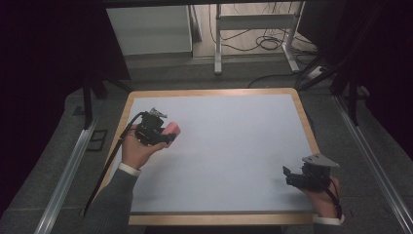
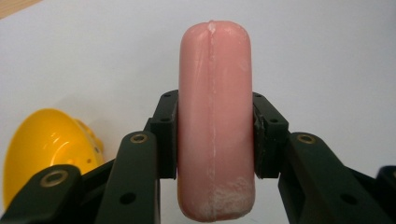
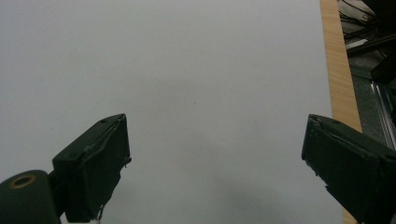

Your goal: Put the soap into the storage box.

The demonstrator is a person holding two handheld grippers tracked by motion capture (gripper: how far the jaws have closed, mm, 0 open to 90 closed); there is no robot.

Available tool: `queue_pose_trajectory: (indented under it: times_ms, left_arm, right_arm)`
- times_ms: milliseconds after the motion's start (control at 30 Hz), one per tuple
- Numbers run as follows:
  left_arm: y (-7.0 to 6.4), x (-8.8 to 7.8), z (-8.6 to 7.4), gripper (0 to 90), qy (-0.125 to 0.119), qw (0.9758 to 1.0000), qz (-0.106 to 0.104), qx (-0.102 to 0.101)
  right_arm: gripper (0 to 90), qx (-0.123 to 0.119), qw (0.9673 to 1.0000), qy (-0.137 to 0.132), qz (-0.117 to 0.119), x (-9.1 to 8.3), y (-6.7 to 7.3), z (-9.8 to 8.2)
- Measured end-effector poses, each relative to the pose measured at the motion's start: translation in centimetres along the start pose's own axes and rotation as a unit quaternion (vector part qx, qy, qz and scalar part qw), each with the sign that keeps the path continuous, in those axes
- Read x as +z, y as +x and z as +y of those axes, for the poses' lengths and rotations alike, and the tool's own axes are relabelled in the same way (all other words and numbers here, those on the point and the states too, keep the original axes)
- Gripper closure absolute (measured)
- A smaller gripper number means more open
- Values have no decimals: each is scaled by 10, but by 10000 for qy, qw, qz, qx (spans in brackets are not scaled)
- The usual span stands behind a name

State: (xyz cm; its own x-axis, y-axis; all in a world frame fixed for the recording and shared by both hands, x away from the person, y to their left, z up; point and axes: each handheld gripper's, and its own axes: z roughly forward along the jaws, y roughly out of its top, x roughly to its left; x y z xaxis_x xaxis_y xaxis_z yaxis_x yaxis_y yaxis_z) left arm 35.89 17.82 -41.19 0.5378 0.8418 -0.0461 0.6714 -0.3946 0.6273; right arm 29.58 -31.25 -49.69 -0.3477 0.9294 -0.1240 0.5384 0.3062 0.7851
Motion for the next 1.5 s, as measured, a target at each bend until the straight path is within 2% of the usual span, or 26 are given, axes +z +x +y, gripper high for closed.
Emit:
queue_pose_trajectory:
  times_ms: [200, 333, 633, 1000, 1500]
  left_arm:
    - [4, -3, 0, 602, -17, 10000, 23, -17]
    - [9, -5, -1, 602, -115, 9998, 136, -51]
    - [19, -6, -4, 602, -36, 9996, 234, -134]
    - [39, -9, -12, 602, -26, 9986, 330, -418]
    - [59, -11, -21, 602, -19, 9969, 471, -629]
  right_arm:
    - [75, -44, 9999, -82, 46, -2, 1, 1]
    - [76, -82, 9998, -152, 23, -3, 1, 1]
    - [76, -31, 9999, -100, 14, -2, 0, 0]
    - [77, -50, 9999, -119, -2, -1, 1, 0]
    - [77, -70, 9999, -84, -3, -1, 2, 0]
